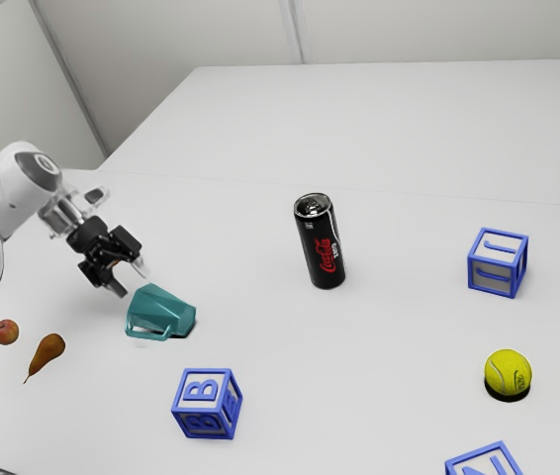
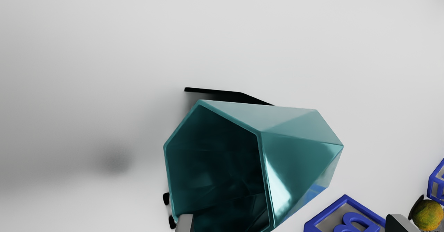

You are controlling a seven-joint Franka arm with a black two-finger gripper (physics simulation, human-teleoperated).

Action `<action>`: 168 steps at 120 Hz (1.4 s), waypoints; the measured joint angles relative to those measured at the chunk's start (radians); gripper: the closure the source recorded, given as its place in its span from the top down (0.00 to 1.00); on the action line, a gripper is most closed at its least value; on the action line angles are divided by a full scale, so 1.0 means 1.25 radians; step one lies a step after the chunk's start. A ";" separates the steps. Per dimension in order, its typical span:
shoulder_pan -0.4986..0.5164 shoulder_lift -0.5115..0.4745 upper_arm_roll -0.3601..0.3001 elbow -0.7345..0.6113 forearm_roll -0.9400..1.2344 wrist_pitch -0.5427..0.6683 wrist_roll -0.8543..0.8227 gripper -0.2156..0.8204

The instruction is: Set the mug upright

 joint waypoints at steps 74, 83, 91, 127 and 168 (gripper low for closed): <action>0.006 0.002 0.017 -0.086 -0.152 -0.024 0.099 0.76; 0.005 0.002 0.017 -0.093 -0.160 -0.023 0.106 0.73; 0.004 0.002 0.017 -0.104 -0.168 -0.021 0.112 0.70; 0.005 0.002 0.017 -0.124 -0.193 -0.017 0.132 0.54; 0.004 0.000 0.017 -0.124 -0.198 -0.015 0.145 0.21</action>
